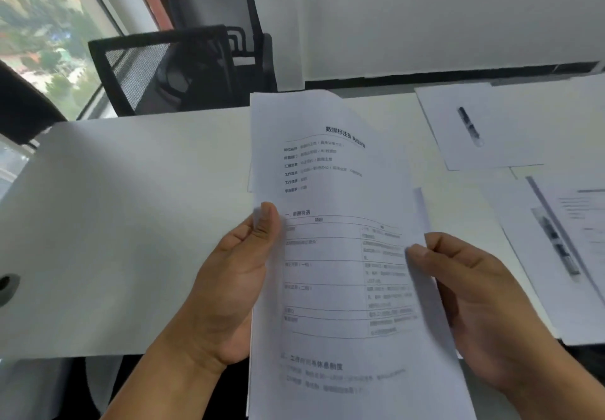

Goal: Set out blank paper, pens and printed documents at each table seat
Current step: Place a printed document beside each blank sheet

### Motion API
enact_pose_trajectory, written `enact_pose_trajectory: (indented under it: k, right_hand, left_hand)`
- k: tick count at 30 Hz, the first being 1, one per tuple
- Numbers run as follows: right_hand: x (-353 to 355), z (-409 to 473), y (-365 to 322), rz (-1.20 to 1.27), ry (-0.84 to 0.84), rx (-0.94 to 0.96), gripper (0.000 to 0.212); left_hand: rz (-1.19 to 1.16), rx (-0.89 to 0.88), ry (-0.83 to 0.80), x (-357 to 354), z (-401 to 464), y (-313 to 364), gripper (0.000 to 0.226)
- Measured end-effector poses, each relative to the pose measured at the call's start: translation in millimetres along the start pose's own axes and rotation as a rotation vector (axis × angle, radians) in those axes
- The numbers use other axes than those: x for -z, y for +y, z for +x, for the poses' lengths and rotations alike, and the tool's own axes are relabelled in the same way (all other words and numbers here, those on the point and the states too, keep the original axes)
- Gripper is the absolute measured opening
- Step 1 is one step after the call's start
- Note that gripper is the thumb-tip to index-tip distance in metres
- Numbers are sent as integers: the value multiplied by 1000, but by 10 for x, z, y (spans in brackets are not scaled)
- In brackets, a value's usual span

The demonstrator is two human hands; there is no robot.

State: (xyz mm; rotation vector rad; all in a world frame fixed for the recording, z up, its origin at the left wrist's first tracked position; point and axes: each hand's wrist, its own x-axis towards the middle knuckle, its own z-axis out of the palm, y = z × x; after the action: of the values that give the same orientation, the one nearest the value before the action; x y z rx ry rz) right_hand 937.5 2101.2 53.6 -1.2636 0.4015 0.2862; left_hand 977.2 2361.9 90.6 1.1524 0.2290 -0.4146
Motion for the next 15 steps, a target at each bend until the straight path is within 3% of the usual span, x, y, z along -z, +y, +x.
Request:
enact_pose_trajectory:
  k: [3,15]
  right_hand:
    - [44,-208,-493,67,27,91,29]
    - [166,-993,-2145,27,107,515,21]
  left_hand:
    - [19,-37,-60,-256,-45,341,46]
    - [160,-240,-183,-1358,-358,1523,42]
